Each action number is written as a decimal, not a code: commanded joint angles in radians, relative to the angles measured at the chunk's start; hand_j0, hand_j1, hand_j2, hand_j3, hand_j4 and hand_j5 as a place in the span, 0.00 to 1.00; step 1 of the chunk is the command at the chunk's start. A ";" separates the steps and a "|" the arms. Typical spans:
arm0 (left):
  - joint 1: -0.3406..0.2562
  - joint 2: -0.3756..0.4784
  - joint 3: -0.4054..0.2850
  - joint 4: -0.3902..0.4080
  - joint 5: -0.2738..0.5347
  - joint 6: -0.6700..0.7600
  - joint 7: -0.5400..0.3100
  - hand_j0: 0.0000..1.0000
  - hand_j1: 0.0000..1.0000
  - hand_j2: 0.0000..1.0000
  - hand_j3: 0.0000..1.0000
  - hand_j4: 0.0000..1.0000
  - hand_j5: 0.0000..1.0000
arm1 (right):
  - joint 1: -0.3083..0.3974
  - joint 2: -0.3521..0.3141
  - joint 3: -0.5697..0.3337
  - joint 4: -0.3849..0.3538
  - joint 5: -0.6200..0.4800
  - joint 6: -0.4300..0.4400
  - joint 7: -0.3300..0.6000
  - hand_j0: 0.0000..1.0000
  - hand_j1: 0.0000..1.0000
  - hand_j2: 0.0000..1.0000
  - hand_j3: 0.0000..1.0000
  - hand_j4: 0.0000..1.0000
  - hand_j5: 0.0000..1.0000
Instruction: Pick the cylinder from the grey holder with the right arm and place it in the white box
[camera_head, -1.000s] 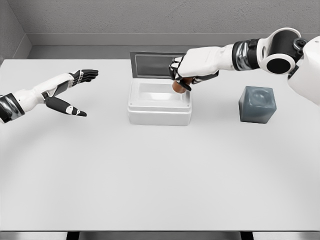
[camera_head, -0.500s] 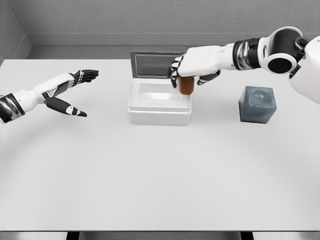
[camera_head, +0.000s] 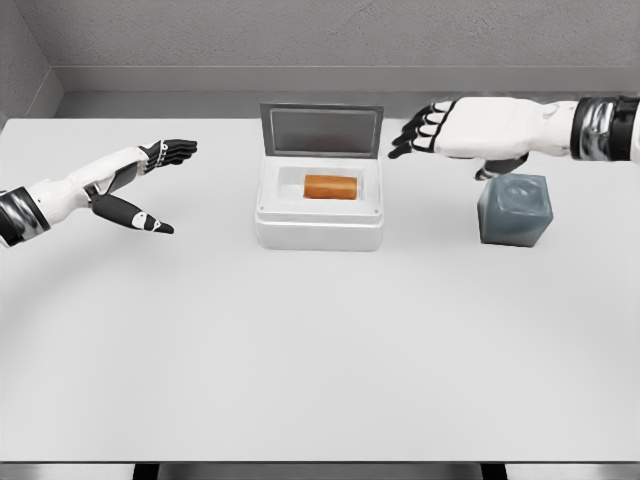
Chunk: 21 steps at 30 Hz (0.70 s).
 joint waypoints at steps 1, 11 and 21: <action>0.000 0.001 0.001 -0.001 0.008 0.001 0.000 1.00 1.00 1.00 1.00 1.00 1.00 | 0.006 -0.106 -0.139 -0.006 -0.007 -0.001 -0.001 1.00 1.00 1.00 1.00 1.00 1.00; -0.060 -0.073 0.042 -0.018 0.074 0.069 0.000 1.00 1.00 1.00 1.00 1.00 1.00 | 0.080 -0.192 -0.154 -0.006 -0.007 -0.001 -0.001 1.00 1.00 1.00 1.00 1.00 1.00; -0.234 -0.398 0.045 0.464 -0.147 0.028 0.000 1.00 1.00 1.00 1.00 1.00 1.00 | 0.092 -0.194 -0.150 -0.031 -0.007 -0.001 -0.001 1.00 1.00 1.00 1.00 1.00 1.00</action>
